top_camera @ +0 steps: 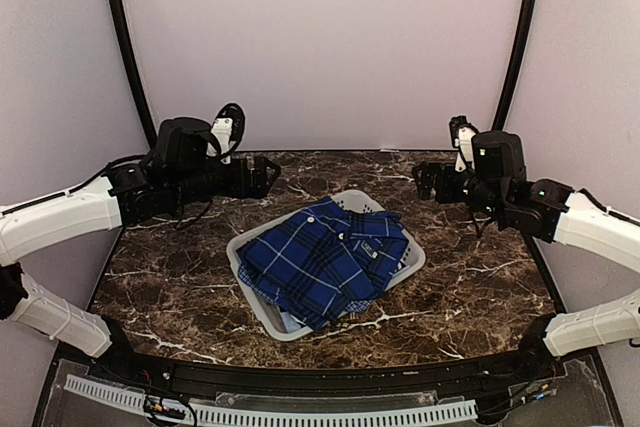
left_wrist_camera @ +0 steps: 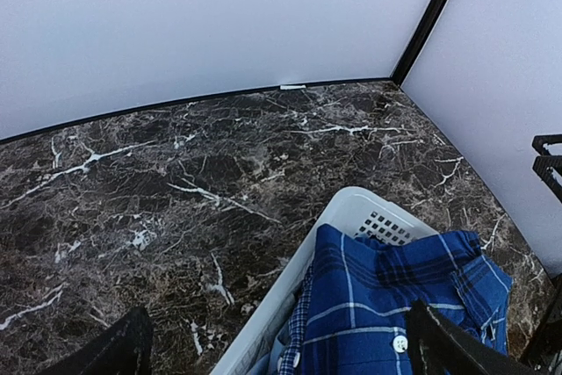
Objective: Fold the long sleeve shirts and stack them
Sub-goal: Pick up the crumpled shirt from the bin.
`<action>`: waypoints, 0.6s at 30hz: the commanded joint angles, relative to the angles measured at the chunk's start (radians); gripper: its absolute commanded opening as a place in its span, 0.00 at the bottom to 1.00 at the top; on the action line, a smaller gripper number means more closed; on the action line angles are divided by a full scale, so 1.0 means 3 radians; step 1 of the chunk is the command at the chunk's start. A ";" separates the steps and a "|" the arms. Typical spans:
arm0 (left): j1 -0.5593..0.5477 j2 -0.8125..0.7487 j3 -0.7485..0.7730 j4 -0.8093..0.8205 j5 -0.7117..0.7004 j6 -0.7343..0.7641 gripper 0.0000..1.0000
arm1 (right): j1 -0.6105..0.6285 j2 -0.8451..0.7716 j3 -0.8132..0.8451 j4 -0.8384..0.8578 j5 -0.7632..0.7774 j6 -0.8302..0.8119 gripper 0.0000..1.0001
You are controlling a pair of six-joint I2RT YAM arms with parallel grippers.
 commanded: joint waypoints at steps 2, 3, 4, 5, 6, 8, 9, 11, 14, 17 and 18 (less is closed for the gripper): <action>-0.0142 -0.0130 0.0034 -0.0322 -0.0303 -0.0141 0.99 | 0.0052 -0.0021 0.0150 -0.0092 0.0082 -0.0038 0.99; -0.0161 -0.0135 0.0036 -0.0364 -0.0330 -0.0158 0.99 | 0.0056 -0.0035 0.0148 -0.0086 0.0050 -0.0062 0.99; -0.0177 -0.0141 0.0039 -0.0400 -0.0356 -0.0177 0.99 | 0.0061 -0.0052 0.0144 -0.0082 0.0017 -0.0082 0.99; -0.0191 -0.0144 0.0039 -0.0435 -0.0378 -0.0191 0.99 | 0.0067 -0.0065 0.0141 -0.0078 -0.0005 -0.0094 0.99; -0.0204 -0.0148 0.0040 -0.0469 -0.0387 -0.0214 0.99 | 0.0071 -0.0072 0.0142 -0.0082 -0.0029 -0.0094 0.99; -0.0222 -0.0151 0.0040 -0.0538 -0.0374 -0.0242 0.99 | 0.0082 -0.0069 0.0163 -0.0109 -0.0077 -0.0089 0.99; -0.0229 -0.0151 0.0042 -0.0557 -0.0349 -0.0244 0.99 | 0.0092 -0.0062 0.0176 -0.0130 -0.0093 -0.0077 0.99; -0.0241 -0.0141 0.0055 -0.0606 -0.0268 -0.0264 0.99 | 0.0127 -0.0042 0.0202 -0.0173 -0.0132 -0.0060 0.99; -0.0258 -0.0105 0.0093 -0.0686 -0.0111 -0.0305 0.99 | 0.0169 -0.0018 0.0248 -0.0234 -0.0179 -0.0020 0.99; -0.0329 -0.0053 0.0159 -0.0775 -0.0009 -0.0343 0.99 | 0.0191 -0.0002 0.0268 -0.0277 -0.0194 0.0020 0.99; -0.0393 -0.0007 0.0180 -0.0807 0.0000 -0.0362 0.99 | 0.0196 0.0002 0.0270 -0.0286 -0.0198 0.0035 0.99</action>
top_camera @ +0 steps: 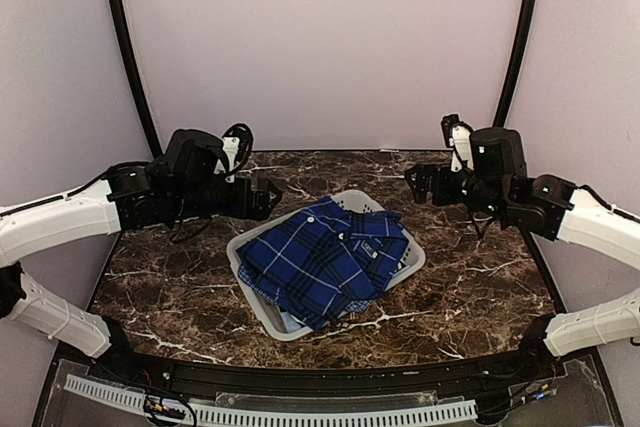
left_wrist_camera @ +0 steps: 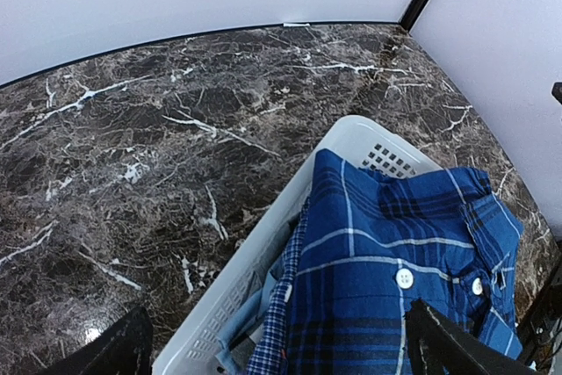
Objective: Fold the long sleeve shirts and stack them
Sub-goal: Pick up the crumpled shirt from the bin.
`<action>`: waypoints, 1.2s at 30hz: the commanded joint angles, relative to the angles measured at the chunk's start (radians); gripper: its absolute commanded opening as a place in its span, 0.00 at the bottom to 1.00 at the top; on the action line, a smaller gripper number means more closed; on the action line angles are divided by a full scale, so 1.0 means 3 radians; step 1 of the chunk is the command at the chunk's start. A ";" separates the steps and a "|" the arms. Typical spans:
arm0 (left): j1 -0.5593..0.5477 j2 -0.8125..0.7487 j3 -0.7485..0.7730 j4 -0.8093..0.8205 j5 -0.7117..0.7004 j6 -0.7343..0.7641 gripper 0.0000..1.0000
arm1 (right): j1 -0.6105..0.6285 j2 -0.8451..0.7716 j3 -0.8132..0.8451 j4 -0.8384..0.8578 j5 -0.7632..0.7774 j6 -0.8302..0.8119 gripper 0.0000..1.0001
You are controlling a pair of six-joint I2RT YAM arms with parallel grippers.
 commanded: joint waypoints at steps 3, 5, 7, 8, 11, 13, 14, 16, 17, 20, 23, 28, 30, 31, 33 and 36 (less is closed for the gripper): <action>-0.0295 0.0136 0.0294 -0.0351 0.0097 -0.0116 0.99 | 0.0055 -0.0021 0.0093 -0.0064 -0.0061 0.0109 0.99; -0.0409 0.0237 0.0365 -0.0400 0.0090 -0.0155 0.99 | 0.0058 -0.0068 0.0053 -0.0058 -0.0065 0.0134 0.99; -0.0517 0.0388 0.0446 -0.0425 0.0091 -0.0188 0.99 | 0.0060 -0.0107 0.0027 -0.0081 -0.0053 0.0148 0.99; -0.0594 0.0439 0.0513 -0.0442 0.0081 -0.0193 0.99 | 0.0061 -0.0115 0.0021 -0.0102 -0.0052 0.0155 0.99; -0.0771 0.0718 0.0717 -0.0585 -0.0016 -0.0188 0.99 | 0.0062 -0.0158 0.0012 -0.0178 -0.0047 0.0179 0.98; -0.0955 0.0899 0.0878 -0.0680 -0.0110 -0.0169 0.99 | 0.0065 -0.0205 -0.0011 -0.0214 -0.0040 0.0186 0.99; -0.1001 0.0977 0.1006 -0.0780 -0.0161 -0.0167 0.99 | 0.0065 -0.0235 -0.0026 -0.0234 -0.0026 0.0192 0.99; -0.1131 0.1195 0.1234 -0.0969 -0.0332 -0.0135 0.99 | 0.0066 -0.0274 -0.0043 -0.0278 -0.0005 0.0203 0.99; -0.1205 0.1318 0.1300 -0.1034 -0.0449 -0.0107 0.99 | 0.0066 -0.0291 -0.0049 -0.0296 -0.0004 0.0213 0.98; -0.1281 0.1528 0.1565 -0.1271 -0.0572 -0.0091 0.99 | 0.0066 -0.0330 -0.0089 -0.0334 -0.0007 0.0235 0.99; -0.1292 0.1743 0.1660 -0.1391 -0.0674 -0.0095 0.96 | 0.0066 -0.0361 -0.0116 -0.0372 -0.0026 0.0256 0.99; -0.1291 0.1953 0.1796 -0.1531 -0.0882 -0.0133 0.73 | 0.0070 -0.0407 -0.0152 -0.0402 -0.0033 0.0272 0.99; -0.1291 0.1956 0.1821 -0.1524 -0.0912 -0.0137 0.54 | 0.0071 -0.0398 -0.0159 -0.0407 -0.0025 0.0270 0.99; -0.1291 0.1952 0.1832 -0.1509 -0.0927 -0.0135 0.47 | 0.0074 -0.0395 -0.0151 -0.0420 -0.0030 0.0268 0.99; -0.1291 0.1926 0.1850 -0.1476 -0.0960 -0.0111 0.26 | 0.0072 -0.0389 -0.0135 -0.0439 -0.0027 0.0260 0.99; -0.1284 0.1859 0.1897 -0.1440 -0.1037 -0.0054 0.02 | 0.0072 -0.0405 -0.0136 -0.0439 -0.0020 0.0253 0.99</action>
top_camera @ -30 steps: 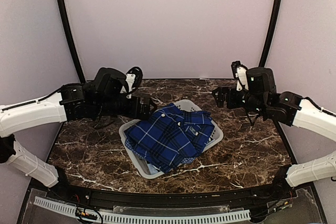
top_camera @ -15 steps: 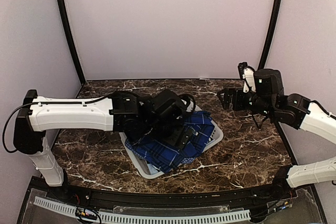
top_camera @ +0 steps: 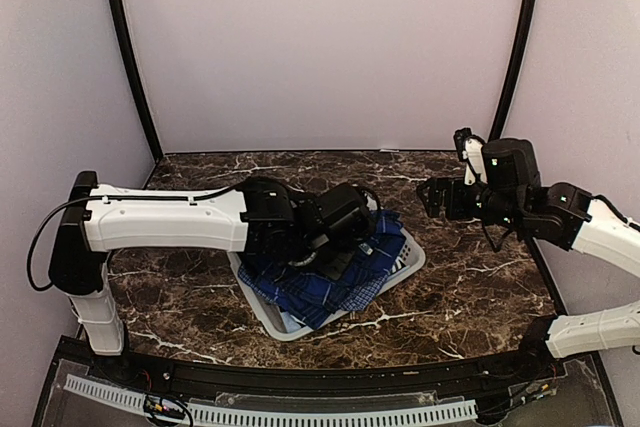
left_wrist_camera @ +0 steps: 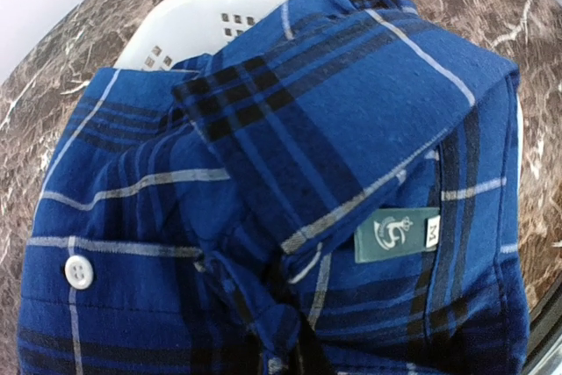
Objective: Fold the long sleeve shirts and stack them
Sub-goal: Pick up the crumpled shirt from the bin, then move the bin to the corner of the board.
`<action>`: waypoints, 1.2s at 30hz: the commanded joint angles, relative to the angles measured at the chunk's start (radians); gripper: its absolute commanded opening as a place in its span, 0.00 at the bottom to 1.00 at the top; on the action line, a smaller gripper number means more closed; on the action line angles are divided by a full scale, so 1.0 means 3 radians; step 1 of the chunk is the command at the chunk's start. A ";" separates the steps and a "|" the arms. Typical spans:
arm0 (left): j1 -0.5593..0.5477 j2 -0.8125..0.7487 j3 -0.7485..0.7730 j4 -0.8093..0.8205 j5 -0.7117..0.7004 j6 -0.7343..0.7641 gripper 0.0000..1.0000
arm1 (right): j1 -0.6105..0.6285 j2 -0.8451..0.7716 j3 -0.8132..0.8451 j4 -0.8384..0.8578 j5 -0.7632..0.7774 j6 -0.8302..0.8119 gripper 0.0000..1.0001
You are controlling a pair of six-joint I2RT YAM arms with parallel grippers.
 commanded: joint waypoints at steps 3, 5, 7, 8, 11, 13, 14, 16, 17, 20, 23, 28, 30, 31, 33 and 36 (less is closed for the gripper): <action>0.0046 -0.0228 0.0155 -0.0052 -0.0331 0.0107 0.00 | 0.0033 -0.0073 -0.0008 0.0053 0.0018 0.0008 0.99; 0.0074 -0.0344 0.0182 -0.0018 -0.0409 0.0119 0.00 | 0.0033 -0.0068 -0.0002 0.0060 0.0013 0.0000 0.99; 0.0118 -0.0482 0.0188 0.0049 -0.0458 0.0137 0.00 | 0.0033 -0.0061 0.0011 0.0066 0.0015 -0.0016 0.99; 0.0148 -0.0590 0.0180 0.0075 -0.0471 0.0159 0.00 | 0.0032 -0.0049 0.0014 0.0071 0.0012 -0.0022 0.99; 0.0223 -0.0859 0.0146 0.0273 -0.0513 0.0252 0.00 | 0.0033 -0.0035 0.0019 0.0096 0.0017 -0.0048 0.99; 0.0293 -0.0990 0.0121 0.0373 -0.0495 0.0321 0.00 | 0.0033 -0.0022 0.0022 0.0121 0.0020 -0.0062 0.99; 0.0348 -0.1027 0.0110 0.0398 -0.0502 0.0357 0.00 | 0.0033 -0.0007 0.0024 0.0132 0.0014 -0.0062 0.99; 0.0432 -0.1109 0.0112 0.0446 -0.0549 0.0398 0.00 | 0.0033 0.0013 0.0029 0.0151 -0.0002 -0.0073 0.99; 0.0467 -0.1155 0.0113 0.0459 -0.0589 0.0419 0.00 | 0.0033 0.0023 0.0029 0.0164 -0.0010 -0.0081 0.99; 0.0673 -0.1235 0.0157 0.0508 -0.0697 0.0489 0.00 | 0.0033 0.0047 0.0019 0.0206 -0.0023 -0.0098 0.99; 0.0918 -0.1333 0.0247 0.0604 -0.0860 0.0707 0.00 | 0.0033 0.0082 0.0014 0.0248 -0.0039 -0.0114 0.99; 0.1210 -0.1417 0.0617 0.0863 -0.1091 0.1176 0.00 | 0.0032 0.0129 0.0017 0.0271 -0.0051 -0.0143 0.99; 0.1320 -0.1433 0.0765 0.0994 -0.1147 0.1373 0.00 | 0.0036 0.0144 0.0019 0.0291 -0.0057 -0.0157 0.99; 0.1377 -0.1437 0.0851 0.1039 -0.1160 0.1488 0.00 | 0.0034 0.0156 0.0026 0.0299 -0.0062 -0.0162 0.99; 0.1434 -0.1431 0.0952 0.1187 -0.1235 0.1732 0.00 | 0.0033 0.0184 0.0041 0.0316 -0.0073 -0.0170 0.99; 0.1473 -0.1434 0.1019 0.1463 -0.1436 0.2006 0.00 | 0.0033 0.0232 0.0055 0.0338 -0.0113 -0.0176 0.99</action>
